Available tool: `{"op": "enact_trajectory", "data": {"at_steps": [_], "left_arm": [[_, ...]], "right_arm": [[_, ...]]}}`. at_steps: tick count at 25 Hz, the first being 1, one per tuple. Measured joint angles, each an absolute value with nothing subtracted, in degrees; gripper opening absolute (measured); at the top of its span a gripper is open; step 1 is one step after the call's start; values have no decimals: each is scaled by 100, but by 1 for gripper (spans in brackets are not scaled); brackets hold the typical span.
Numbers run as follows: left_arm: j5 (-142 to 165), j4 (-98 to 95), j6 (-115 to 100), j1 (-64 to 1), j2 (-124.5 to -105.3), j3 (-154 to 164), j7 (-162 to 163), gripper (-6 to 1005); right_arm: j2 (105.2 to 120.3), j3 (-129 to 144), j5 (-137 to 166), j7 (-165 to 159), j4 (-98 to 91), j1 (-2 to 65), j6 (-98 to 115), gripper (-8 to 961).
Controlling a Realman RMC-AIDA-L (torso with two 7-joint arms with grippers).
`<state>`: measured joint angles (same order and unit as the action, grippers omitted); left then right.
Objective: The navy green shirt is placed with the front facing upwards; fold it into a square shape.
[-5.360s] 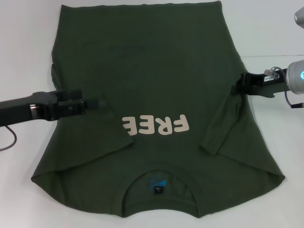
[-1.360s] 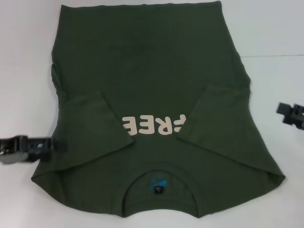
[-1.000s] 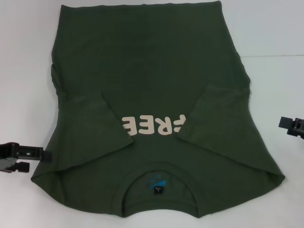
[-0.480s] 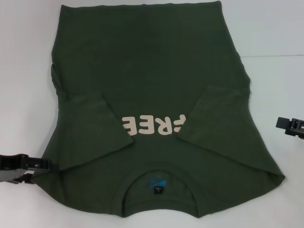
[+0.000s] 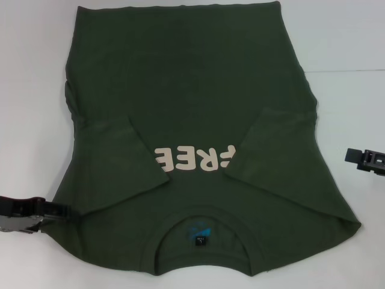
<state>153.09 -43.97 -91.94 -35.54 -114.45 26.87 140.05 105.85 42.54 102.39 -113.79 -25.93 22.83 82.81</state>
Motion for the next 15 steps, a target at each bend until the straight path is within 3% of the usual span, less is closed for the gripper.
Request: {"op": "enact_trajectory", "data": {"at_steps": [13,15], "left_arm": [[15319,-4412,-9038,-3561,-11433,2725,14058,540],[15320,-4408,-9036,-3568,-11427,2725,14043,461]], "right_arm": [[10581,4197,10327,-11411,-2593,2322,8318,899],[10571,4187,10327,-11418,-2593,2323,8332,899]]}}
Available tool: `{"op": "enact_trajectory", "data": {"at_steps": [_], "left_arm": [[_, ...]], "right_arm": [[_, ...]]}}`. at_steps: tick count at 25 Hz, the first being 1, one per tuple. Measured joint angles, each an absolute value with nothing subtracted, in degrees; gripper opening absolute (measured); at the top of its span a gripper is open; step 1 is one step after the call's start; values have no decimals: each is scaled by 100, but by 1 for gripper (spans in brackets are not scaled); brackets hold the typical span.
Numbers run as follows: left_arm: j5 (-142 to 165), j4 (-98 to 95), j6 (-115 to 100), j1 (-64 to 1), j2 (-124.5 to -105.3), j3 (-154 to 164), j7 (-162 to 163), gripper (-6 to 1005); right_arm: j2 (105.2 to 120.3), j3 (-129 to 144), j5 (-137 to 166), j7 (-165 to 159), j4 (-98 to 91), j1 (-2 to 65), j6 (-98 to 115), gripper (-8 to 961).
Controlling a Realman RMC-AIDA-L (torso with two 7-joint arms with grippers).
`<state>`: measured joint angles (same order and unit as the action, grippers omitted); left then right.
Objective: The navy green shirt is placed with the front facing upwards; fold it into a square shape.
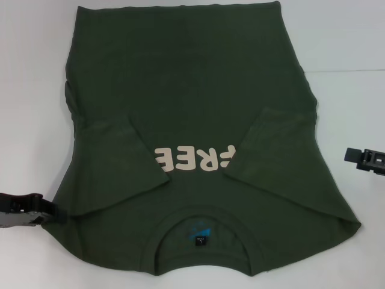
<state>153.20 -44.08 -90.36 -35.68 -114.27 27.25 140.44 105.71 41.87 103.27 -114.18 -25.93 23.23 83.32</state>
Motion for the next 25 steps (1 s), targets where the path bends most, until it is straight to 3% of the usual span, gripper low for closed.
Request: {"op": "enact_trajectory", "data": {"at_steps": [9,16,20,25], "left_arm": [[15320,-4387,-9038,-3572,-11425,2724,14021,97],[15307,-4385,-9041,-3568,-11423,2719,13962,63],[15294,-4381,-9069,-3591,-11413,2720,13954,58],[15268,-4376,-9067,-3575,-11412,2692,13945,58]], "right_arm": [[10477,4178,10716,-12156,-2936,2330,8381,898],[10124,3929,12482,-14554,-3851,2854,9016,895],[10176,3666,13506,-14745,-3922,3277,9364,894],[10432,3707,14082,-14694,-3859,3431,9342,894]]}}
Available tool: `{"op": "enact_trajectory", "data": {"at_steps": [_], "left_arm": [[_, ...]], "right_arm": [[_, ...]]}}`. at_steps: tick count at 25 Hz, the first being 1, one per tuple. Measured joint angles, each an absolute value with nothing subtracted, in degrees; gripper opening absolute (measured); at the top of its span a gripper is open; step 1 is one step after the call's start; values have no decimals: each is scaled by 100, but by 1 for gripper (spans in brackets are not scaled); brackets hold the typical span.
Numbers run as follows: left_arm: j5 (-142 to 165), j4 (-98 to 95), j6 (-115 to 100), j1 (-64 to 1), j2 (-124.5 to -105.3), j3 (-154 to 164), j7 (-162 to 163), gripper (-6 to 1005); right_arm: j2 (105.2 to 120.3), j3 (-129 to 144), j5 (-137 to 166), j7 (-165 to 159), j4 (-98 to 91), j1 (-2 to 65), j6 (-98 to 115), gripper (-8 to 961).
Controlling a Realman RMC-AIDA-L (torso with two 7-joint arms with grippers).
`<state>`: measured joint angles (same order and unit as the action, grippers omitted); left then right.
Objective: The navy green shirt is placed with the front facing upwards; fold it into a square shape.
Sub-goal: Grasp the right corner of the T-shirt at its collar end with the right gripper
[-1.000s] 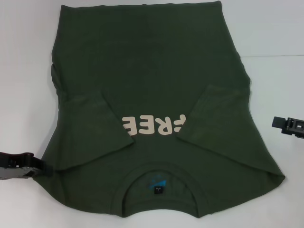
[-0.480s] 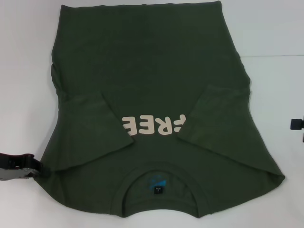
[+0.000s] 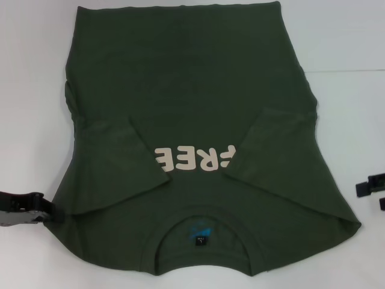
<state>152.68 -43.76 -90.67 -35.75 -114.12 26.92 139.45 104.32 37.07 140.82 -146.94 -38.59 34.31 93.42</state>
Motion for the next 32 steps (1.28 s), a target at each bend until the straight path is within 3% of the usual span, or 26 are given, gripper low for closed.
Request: {"op": "enact_trajectory", "data": {"at_steps": [7,19,32], "left_arm": [[15266,-4389,-9079,-3561,-11410,2663,13910,57],[15266,-4372,-9069,-3605,-11401,2694,13892,57],[15261,-4368,-9052,-3603,-11398,2665,13892,57]], "right_arm": [[10640,3829,14144,-14641,-3822,3406,9277,893],[10654,3981,14353,-14642,-3583,3477,9037,893],[10786,4046,14362,-14594,-3569,3598,8905,892]]}}
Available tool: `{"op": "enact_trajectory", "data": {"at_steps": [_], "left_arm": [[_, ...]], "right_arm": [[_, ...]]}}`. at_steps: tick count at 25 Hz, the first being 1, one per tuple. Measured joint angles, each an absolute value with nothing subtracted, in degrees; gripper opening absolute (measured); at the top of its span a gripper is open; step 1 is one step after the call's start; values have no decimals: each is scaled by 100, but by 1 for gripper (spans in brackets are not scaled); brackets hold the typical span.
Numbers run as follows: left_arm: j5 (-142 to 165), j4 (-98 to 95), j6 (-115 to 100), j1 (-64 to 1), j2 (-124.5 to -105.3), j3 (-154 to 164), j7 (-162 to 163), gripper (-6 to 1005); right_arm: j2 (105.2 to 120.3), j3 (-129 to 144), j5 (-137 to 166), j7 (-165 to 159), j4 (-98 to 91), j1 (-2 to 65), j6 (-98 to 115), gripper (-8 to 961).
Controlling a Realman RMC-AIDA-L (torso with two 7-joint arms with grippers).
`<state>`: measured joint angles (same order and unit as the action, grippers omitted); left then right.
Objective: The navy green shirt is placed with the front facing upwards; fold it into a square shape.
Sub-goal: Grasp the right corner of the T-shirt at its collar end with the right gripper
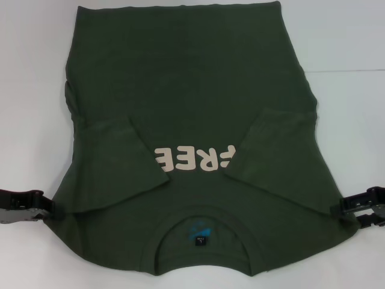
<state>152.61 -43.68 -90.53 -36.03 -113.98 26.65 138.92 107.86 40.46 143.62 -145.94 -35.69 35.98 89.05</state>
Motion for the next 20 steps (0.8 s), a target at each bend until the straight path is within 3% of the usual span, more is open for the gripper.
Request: {"op": "enact_trajectory", "data": {"at_steps": [12,20], "left_arm": [[15248,-4368,-9052,-3629,-11406,2686,13932,56],[15249,-4368,-9071,-3661,-11408,2697,13940,56]], "right_arm": [[10887,4070,14434,-14531,-3568,3601,8817,892],[10877,4020,14513,-14528,-3569,3594,8801,891]]}}
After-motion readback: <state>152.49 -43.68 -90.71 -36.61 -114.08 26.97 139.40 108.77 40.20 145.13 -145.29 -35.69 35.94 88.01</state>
